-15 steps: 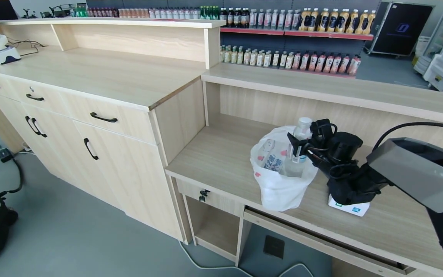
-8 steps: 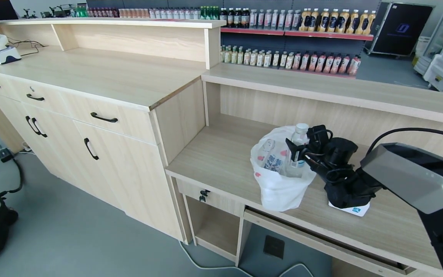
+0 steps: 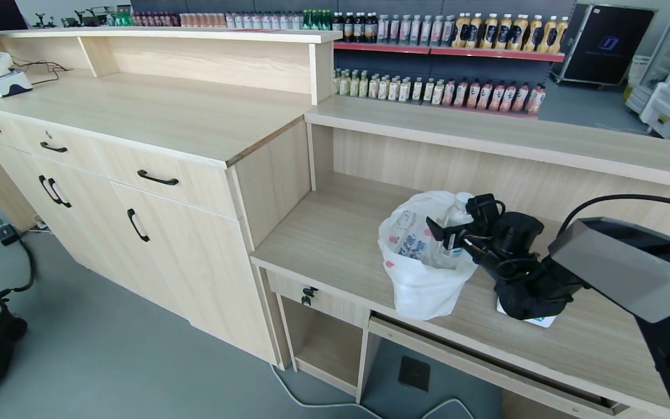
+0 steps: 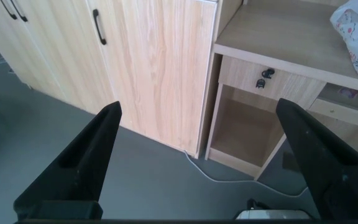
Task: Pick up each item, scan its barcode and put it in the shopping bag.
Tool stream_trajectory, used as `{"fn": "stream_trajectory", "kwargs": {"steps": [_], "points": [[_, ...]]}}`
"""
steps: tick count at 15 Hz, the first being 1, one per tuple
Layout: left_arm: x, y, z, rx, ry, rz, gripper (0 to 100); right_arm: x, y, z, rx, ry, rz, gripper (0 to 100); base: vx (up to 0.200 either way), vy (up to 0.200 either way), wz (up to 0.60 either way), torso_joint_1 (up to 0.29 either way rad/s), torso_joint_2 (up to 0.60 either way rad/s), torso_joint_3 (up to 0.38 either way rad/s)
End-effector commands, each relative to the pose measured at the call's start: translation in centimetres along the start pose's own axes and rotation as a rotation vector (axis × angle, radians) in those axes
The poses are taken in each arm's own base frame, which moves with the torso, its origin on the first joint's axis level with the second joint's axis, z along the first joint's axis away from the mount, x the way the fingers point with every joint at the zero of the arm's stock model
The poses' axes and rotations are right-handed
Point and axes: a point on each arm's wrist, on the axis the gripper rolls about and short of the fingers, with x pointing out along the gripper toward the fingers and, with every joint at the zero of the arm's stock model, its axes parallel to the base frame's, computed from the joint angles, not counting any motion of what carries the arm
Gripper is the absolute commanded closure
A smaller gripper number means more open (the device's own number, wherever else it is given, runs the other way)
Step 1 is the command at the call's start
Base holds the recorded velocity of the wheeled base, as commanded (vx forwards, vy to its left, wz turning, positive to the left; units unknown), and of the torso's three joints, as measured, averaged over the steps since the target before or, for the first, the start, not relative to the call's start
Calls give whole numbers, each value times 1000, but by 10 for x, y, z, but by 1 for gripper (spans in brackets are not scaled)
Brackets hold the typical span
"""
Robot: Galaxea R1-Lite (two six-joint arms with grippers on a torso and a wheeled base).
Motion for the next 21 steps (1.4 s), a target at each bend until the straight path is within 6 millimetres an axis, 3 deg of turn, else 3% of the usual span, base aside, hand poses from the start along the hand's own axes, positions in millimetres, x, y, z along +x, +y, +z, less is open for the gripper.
{"fn": "stream_trajectory", "kwargs": {"steps": [1,2,3,4,6,8,10,13,17,18,21], "points": [[0,0,0,0,0,0,0,-10,-3,55,-12,-87,-5,0,0,0,0,0,0,0],[0,0,0,0,-1,0,0,-24,-8,82,-42,-95,-16,0,0,0,0,0,0,0],[0,0,0,0,0,0,0,-33,-13,92,-57,-96,-27,0,0,0,0,0,0,0],[0,0,0,0,-1,0,0,-71,-24,116,-94,-72,-56,0,0,0,0,0,0,0],[0,0,0,0,0,0,0,-135,-37,137,-141,-3,-113,0,0,0,0,0,0,0],[0,0,0,0,-1,0,0,-195,-47,155,-161,19,-194,0,0,0,0,0,0,0],[0,0,0,0,-1,0,0,-242,-62,167,-228,121,-325,0,0,0,-600,5,2,5],[0,0,0,0,-1,0,0,-285,-82,175,-209,281,-543,0,0,0,-600,-1,2,2],[0,0,0,0,-1,0,0,-301,-104,154,-172,456,-727,0,0,0,-600,-4,1,2],[0,0,0,0,-1,0,0,-297,-110,148,-157,467,-737,0,0,0,0,0,0,0],[0,0,0,0,-1,0,0,-267,-143,105,42,474,-719,0,0,0,0,0,0,0]]}}
